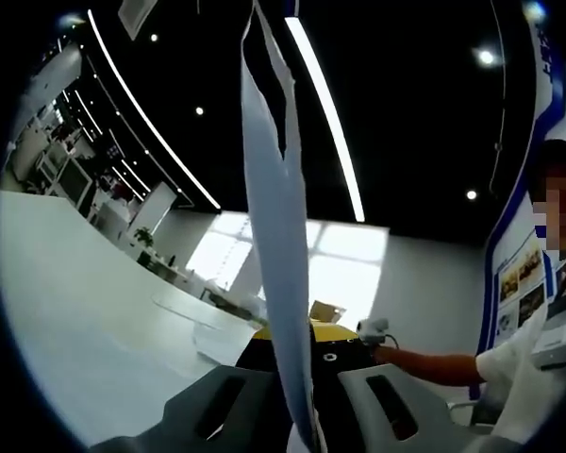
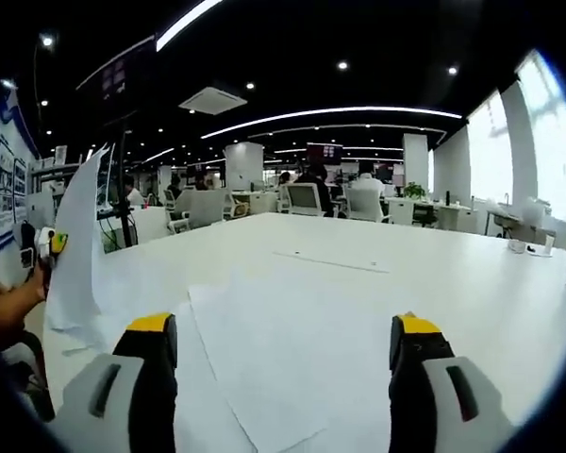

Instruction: Organize the stack of printing papers by aligning and flattening the scattered papers on the table

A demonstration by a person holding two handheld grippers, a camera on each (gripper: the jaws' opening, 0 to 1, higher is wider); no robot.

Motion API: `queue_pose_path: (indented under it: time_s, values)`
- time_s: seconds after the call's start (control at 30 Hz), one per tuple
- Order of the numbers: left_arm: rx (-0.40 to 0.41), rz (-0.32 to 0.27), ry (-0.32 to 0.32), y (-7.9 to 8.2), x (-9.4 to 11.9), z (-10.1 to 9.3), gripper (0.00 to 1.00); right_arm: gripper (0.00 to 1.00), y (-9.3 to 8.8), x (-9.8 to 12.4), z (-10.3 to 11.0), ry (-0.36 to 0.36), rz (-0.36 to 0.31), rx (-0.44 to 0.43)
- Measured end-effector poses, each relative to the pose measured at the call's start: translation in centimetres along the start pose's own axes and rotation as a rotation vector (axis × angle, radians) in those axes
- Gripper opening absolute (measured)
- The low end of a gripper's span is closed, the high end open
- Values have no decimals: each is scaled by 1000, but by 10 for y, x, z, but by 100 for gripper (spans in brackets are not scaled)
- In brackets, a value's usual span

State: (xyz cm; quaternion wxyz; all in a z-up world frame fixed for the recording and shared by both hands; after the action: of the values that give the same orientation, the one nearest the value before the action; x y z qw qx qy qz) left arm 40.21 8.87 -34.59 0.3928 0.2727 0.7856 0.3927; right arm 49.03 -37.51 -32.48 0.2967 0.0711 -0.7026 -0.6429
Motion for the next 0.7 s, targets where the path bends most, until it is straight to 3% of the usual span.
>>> queue_pose_path:
  time_s: [0.37, 0.7]
  values:
    - [11, -13, 2, 2, 2, 1, 6, 87, 5, -6, 11, 47, 67, 46]
    - [13, -14, 0, 1, 2, 1, 6, 85, 8, -12, 14, 55, 78, 64]
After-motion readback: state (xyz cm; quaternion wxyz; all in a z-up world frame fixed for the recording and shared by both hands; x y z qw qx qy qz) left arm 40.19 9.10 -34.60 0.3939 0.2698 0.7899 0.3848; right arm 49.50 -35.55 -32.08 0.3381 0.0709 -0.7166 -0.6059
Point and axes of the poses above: the point that each gripper's makers call its tool centre point, and the gripper's own axes: x roughly backward along the fingers, z roughly to its left, y roughly out of its top, the point moved 9 cm from there along x, roughly backward along the fingers, and after that the axes turned 5 degrees about z, right-handed, at the moved point
